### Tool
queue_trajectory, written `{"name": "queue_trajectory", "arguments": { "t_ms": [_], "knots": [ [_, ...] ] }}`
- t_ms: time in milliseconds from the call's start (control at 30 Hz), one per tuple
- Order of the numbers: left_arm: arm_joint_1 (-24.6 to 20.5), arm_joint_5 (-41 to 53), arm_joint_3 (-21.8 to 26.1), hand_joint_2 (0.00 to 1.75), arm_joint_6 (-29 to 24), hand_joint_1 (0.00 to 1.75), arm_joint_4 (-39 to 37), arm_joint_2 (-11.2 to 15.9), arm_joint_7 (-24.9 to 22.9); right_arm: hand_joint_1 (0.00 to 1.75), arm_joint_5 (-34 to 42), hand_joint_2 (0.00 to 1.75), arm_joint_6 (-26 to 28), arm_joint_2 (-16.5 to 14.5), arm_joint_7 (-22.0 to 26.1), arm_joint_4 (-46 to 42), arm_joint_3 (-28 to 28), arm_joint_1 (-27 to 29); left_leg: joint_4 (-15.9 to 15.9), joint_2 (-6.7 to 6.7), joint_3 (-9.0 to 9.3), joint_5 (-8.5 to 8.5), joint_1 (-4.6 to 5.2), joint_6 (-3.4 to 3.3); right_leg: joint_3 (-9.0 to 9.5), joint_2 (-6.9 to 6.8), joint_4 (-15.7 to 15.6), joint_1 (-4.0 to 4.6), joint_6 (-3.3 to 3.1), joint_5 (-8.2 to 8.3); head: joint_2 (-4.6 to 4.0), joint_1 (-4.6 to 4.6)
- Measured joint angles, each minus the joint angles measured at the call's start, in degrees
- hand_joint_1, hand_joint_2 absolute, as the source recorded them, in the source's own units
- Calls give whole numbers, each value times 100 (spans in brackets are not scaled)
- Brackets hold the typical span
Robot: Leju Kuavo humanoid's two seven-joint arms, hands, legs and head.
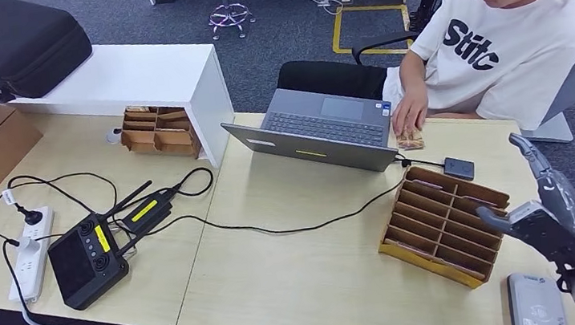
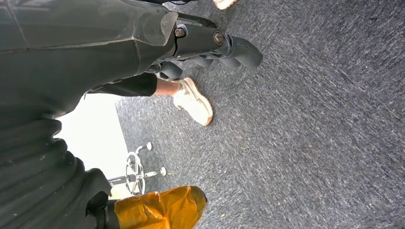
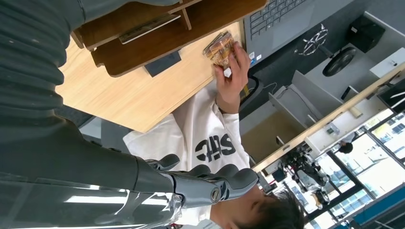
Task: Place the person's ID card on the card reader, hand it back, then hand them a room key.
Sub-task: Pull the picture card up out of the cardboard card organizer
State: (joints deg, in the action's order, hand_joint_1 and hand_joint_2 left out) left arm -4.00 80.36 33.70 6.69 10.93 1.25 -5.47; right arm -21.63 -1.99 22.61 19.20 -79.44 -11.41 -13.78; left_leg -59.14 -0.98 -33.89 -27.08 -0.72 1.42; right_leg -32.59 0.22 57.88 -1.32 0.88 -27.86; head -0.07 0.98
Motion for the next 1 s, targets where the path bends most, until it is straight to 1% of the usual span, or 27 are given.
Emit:
{"name": "queue_trajectory", "arguments": {
  "t_ms": [67,167,267,467,600,833,1000],
  "knots": [
    [-10,111,-8,175,18,0,0,0,40,0,-141,175,17,-10,-19,16,-41,8,0,0,0,0,0,0,0,0,0,0,0,0,0,0],
    [-70,303,-55,175,84,0,0,-3,81,0,-569,175,181,-80,-156,105,-224,-8,0,0,0,1,-1,0,1,0,1,1,0,0,0,0],
    [-137,367,-117,175,103,0,0,-11,79,0,-970,175,494,-209,-321,291,-452,-78,0,0,1,1,-1,1,1,0,4,1,0,0,0,0],
    [-164,414,-244,175,90,0,0,-27,79,0,-1538,175,1218,-444,-605,639,-799,-243,0,0,1,1,-1,1,0,0,5,1,0,0,0,0],
    [-172,421,-297,175,89,0,0,-38,78,0,-1696,175,1380,-528,-678,770,-923,-315,0,0,0,1,0,1,0,0,4,0,0,0,0,0],
    [-179,462,-442,175,89,0,0,-42,79,0,-2033,175,1884,-698,-839,1019,-991,-411,0,0,0,1,0,1,0,0,4,0,-1,0,0,0],
    [-179,466,-556,175,85,0,0,-42,79,0,-2148,175,2066,-766,-928,1228,-996,-465,0,0,0,2,0,1,0,0,4,0,-1,0,0,0]
  ]
}}
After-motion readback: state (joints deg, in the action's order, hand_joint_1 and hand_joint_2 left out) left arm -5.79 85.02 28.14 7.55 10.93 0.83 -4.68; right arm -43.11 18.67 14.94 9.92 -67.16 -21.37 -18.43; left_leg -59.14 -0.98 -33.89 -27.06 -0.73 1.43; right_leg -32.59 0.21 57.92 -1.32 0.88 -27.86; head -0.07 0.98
